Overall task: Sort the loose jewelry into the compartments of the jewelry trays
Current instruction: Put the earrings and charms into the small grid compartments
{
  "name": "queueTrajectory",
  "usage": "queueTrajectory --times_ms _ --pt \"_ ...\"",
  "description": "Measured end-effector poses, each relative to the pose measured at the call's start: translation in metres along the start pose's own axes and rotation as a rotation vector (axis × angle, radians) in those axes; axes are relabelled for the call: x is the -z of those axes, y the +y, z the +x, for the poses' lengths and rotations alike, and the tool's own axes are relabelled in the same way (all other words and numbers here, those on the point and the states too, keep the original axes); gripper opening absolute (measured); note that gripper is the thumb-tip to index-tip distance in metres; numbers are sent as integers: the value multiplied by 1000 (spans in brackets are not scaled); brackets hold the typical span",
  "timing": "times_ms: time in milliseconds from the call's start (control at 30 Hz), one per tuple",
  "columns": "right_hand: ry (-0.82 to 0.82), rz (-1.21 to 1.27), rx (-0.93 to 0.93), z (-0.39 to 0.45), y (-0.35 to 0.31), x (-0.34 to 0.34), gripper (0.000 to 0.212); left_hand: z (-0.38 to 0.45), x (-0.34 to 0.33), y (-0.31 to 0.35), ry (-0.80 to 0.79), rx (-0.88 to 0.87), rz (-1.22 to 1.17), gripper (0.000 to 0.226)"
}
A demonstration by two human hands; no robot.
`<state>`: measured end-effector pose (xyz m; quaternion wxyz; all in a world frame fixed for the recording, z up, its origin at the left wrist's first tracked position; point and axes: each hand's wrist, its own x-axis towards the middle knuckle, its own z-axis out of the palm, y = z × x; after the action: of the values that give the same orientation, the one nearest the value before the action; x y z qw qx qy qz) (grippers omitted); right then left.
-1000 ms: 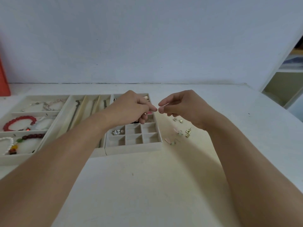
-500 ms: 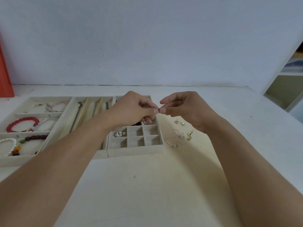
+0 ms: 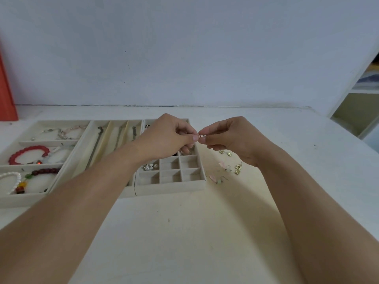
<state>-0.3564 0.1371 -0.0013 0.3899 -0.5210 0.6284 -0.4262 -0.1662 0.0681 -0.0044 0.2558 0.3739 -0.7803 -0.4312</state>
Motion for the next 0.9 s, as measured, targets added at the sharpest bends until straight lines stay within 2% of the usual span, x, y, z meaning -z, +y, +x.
queueTrajectory --times_ms 267,400,600,900 --pt "33 -31 28 0 0 -5 13 1 7 -1 -18 4 44 6" --pt "37 -182 47 -3 -1 -1 14 4 12 -5 14 14 131 9" --pt "-1 -400 110 -6 -7 -2 19 3 7 -5 -79 -12 127 11" --pt "-102 -36 11 -10 -12 -4 18 -2 5 1 -60 -75 134 11"
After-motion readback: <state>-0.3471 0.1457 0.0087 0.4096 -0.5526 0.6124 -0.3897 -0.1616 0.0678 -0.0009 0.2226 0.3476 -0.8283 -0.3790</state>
